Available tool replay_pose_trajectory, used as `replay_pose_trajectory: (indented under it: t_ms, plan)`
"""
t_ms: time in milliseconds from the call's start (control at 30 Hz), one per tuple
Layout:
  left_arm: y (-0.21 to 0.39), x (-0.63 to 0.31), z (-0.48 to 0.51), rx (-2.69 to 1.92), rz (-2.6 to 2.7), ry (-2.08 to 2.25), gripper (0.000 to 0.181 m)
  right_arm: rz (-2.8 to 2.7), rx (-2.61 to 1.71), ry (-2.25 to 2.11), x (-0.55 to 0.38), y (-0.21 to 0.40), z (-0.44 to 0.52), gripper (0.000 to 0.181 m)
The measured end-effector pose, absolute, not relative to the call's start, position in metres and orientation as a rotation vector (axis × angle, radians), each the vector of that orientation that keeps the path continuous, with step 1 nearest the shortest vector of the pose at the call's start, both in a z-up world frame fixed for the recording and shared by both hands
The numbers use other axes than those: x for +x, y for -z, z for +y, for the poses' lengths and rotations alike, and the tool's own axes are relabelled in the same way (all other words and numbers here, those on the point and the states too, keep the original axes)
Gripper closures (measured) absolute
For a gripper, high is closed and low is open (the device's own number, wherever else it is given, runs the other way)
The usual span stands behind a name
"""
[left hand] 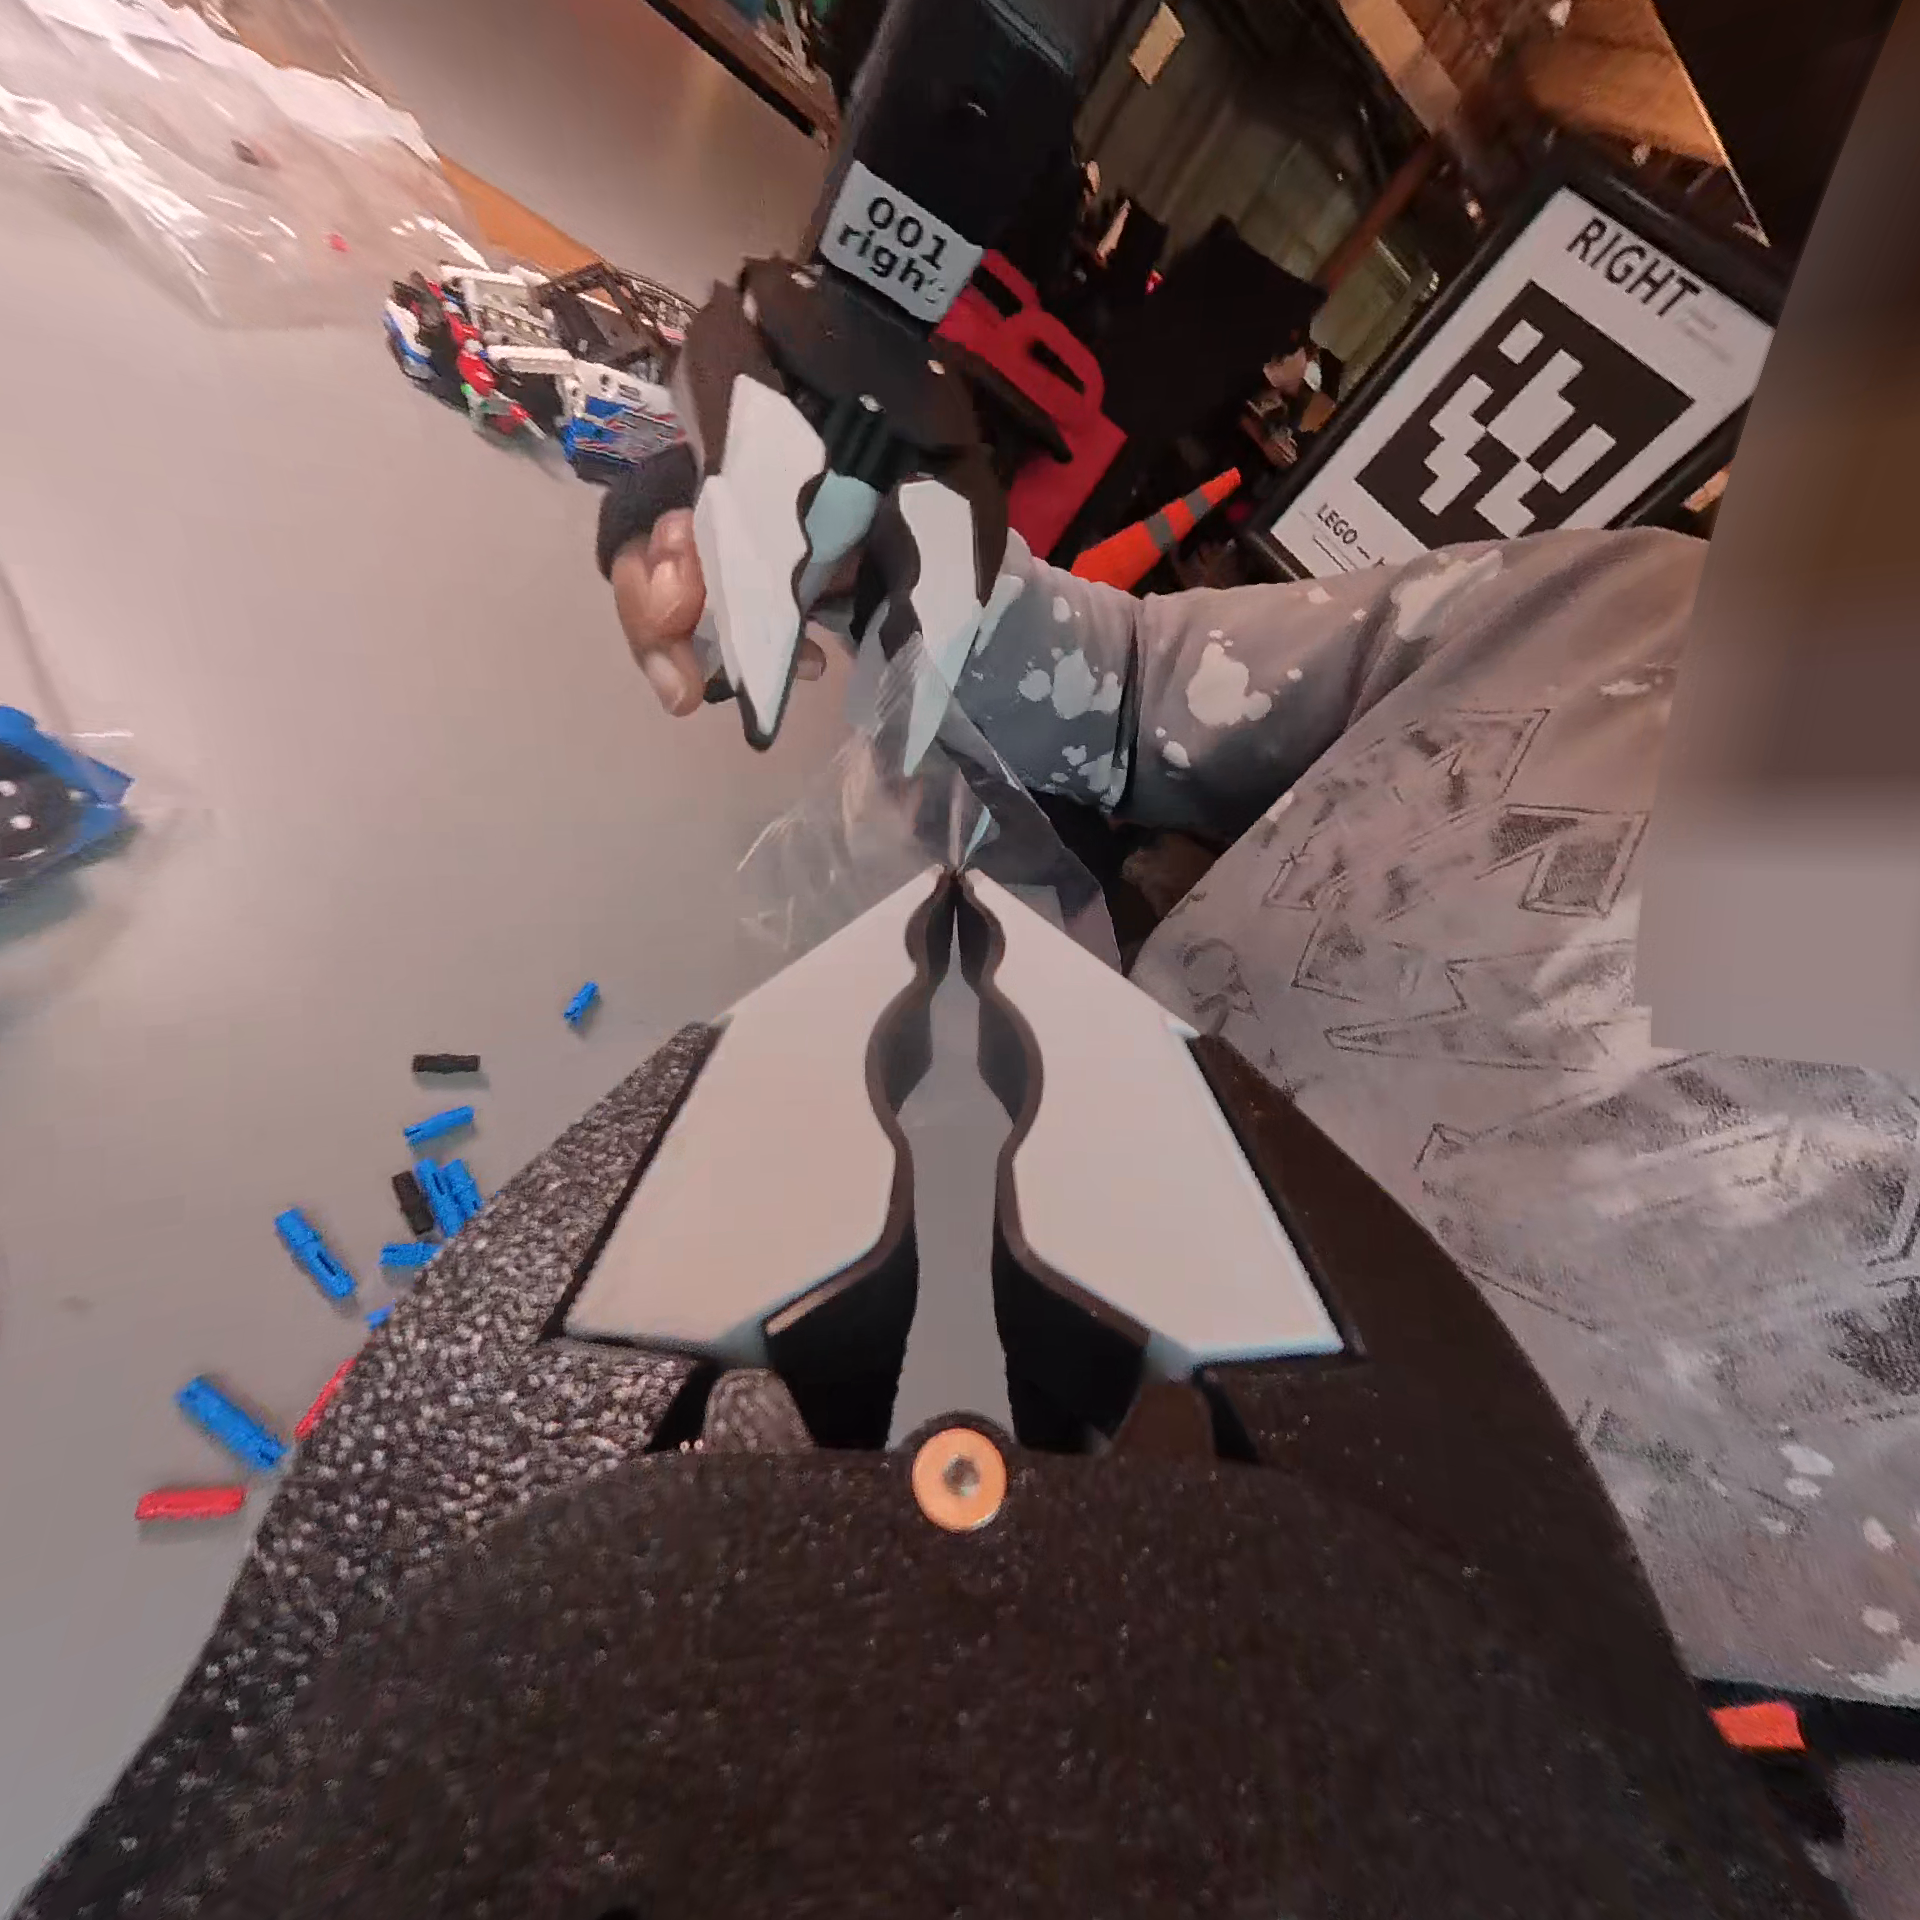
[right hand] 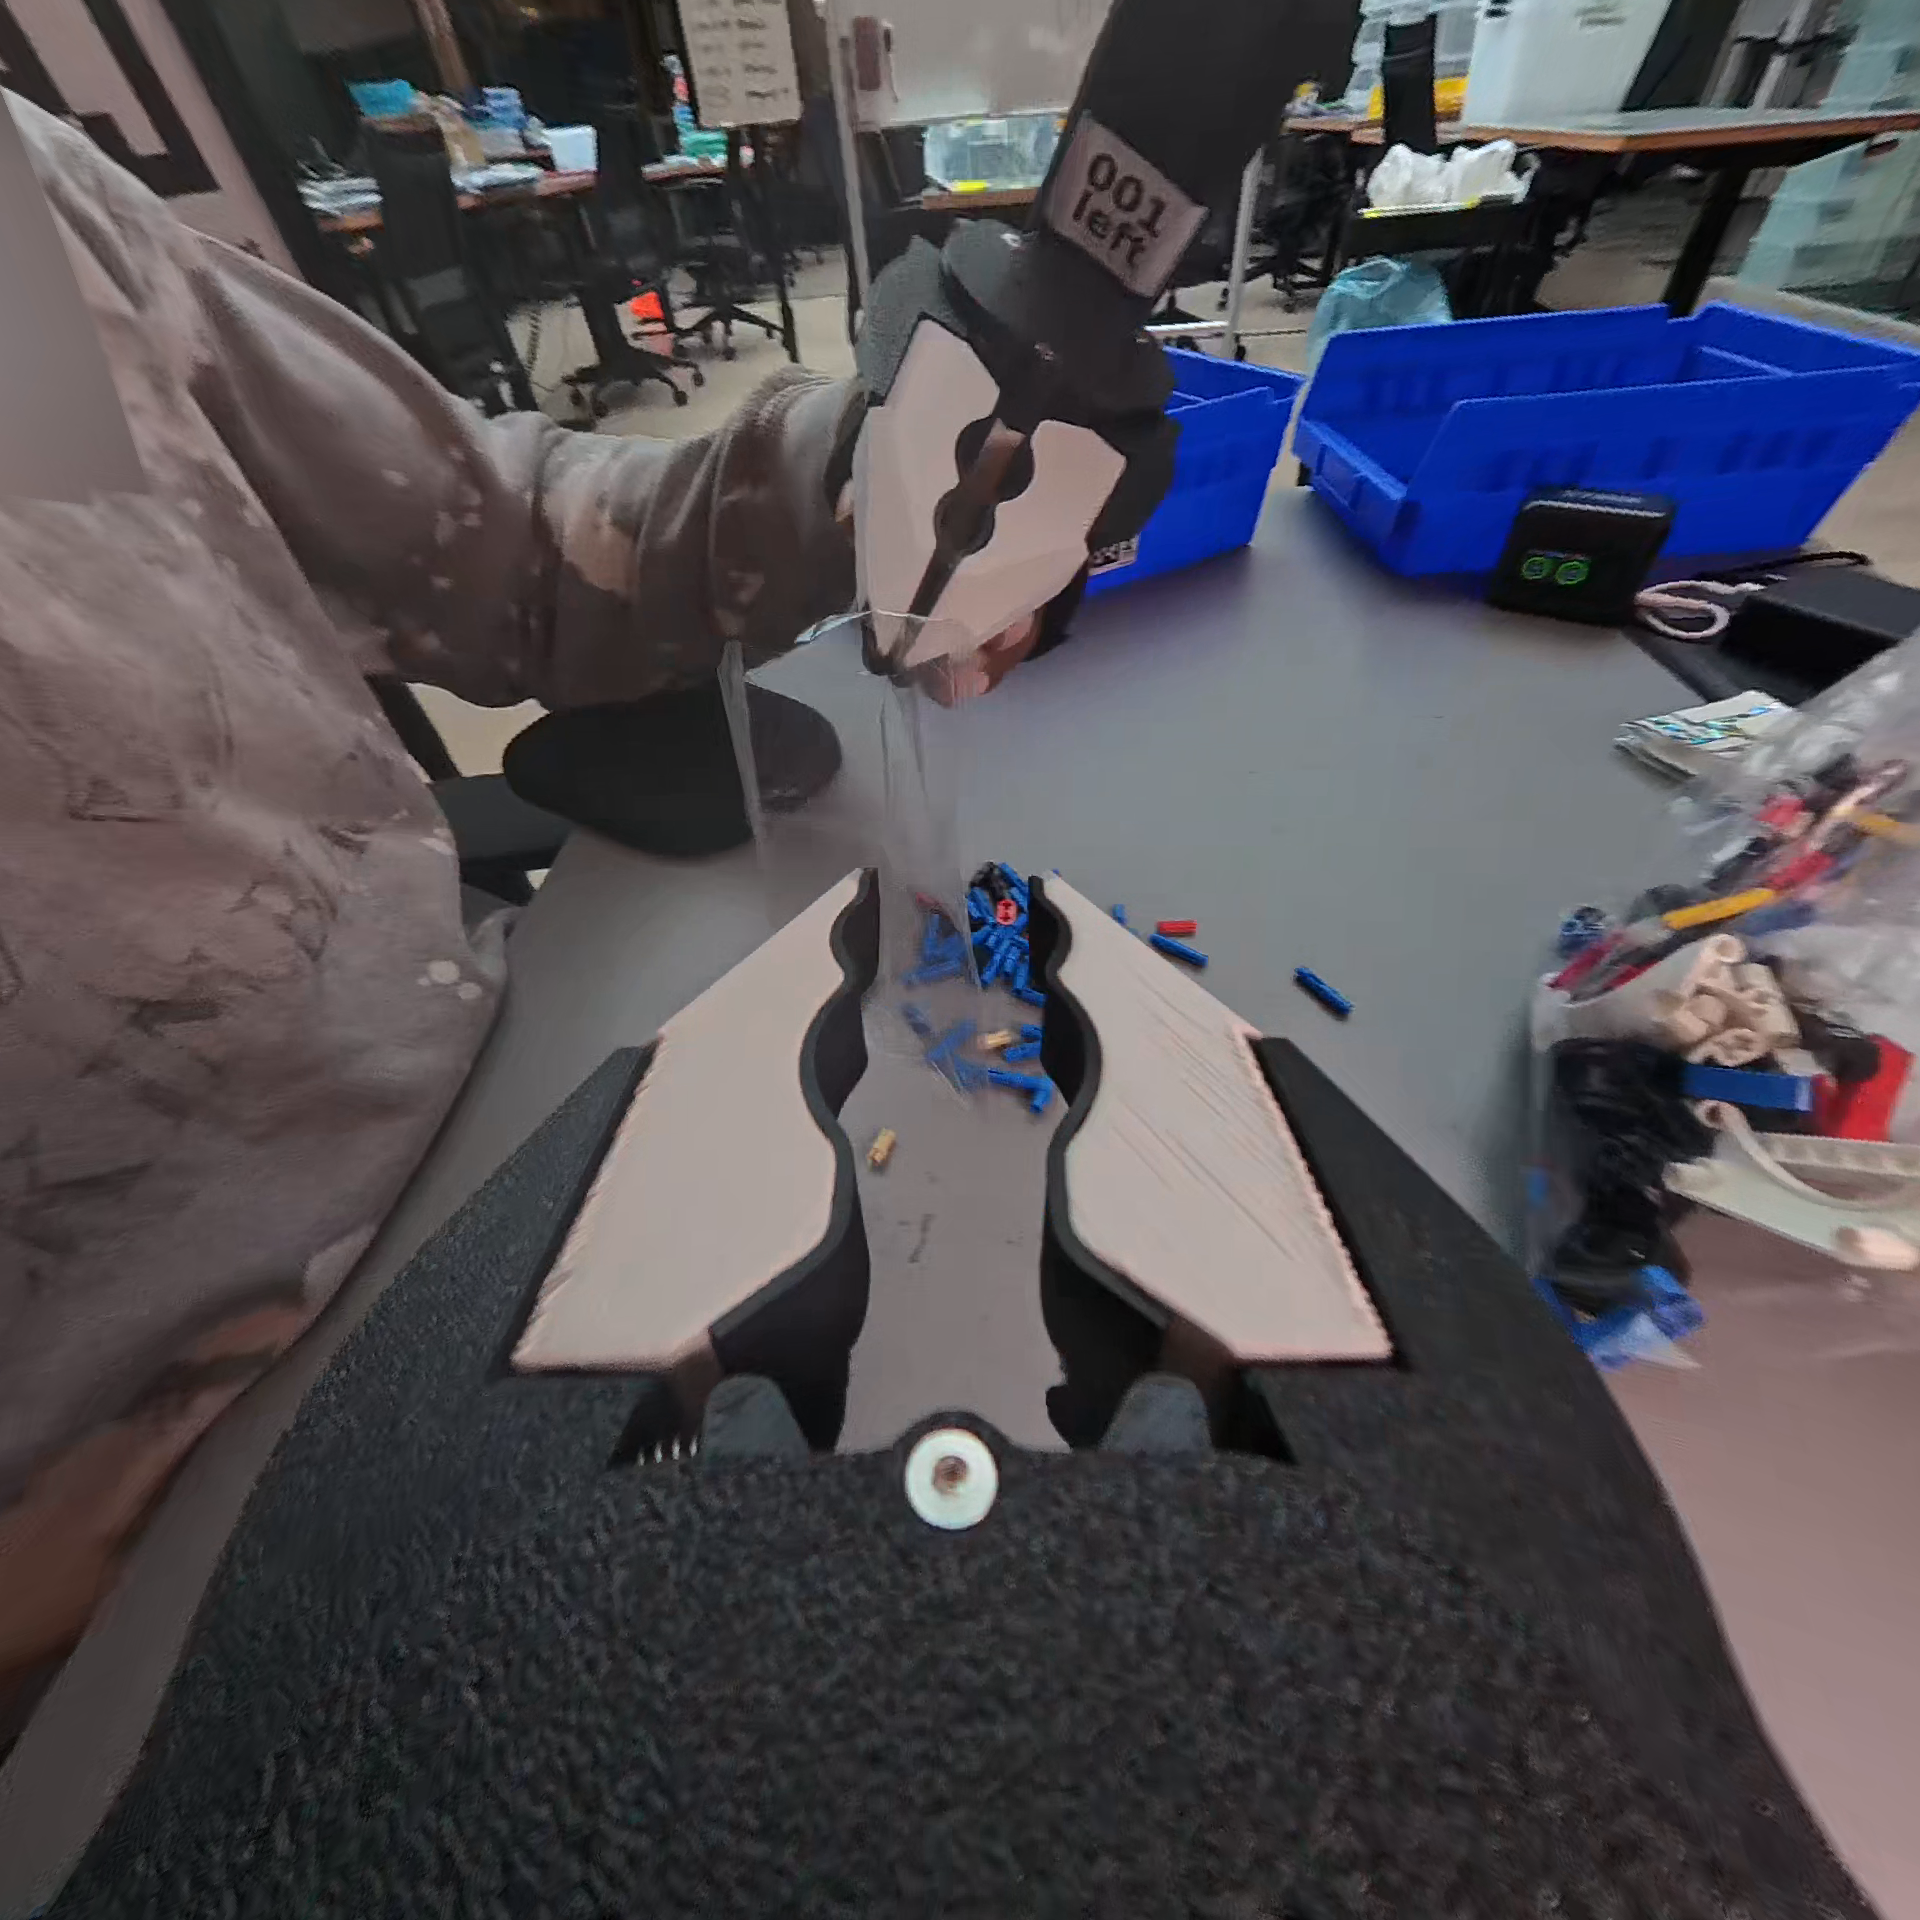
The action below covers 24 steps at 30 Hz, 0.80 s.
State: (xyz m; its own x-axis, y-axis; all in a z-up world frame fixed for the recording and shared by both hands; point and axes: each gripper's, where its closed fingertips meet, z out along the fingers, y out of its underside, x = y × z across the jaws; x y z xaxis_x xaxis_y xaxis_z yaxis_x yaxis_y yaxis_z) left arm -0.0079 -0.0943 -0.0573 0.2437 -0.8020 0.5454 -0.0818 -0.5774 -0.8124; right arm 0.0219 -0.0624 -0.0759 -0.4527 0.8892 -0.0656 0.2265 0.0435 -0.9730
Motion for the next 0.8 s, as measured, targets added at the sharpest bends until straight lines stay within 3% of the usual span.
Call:
replay_pose_trajectory:
  t_ms: [133,233,333,467,633,800]
  plan:
    - [0.058,0.003,-0.088,-1.845,0.849,1.377,0.181,-1.778,-1.09,-1.495,0.022,0.081,-0.075,0.181]
    - [0.05,-0.002,-0.07,-1.794,0.729,1.372,0.181,-1.72,-1.084,-1.505,0.022,0.075,-0.071,0.181]
    - [0.038,-0.012,-0.062,-1.708,0.652,1.368,0.158,-1.639,-1.098,-1.521,0.025,0.067,-0.062,0.181]
    - [0.033,-0.033,-0.064,-1.68,0.64,1.273,0.151,-1.575,-1.117,-1.477,0.034,0.064,-0.053,0.181]
    - [0.073,-0.049,-0.062,-1.839,0.678,0.99,0.152,-1.533,-1.227,-1.337,0.037,0.073,-0.038,0.181]
    - [0.155,-0.093,-0.048,-2.139,0.792,0.437,0.153,-1.319,-1.448,-1.09,0.042,0.092,0.012,0.181]
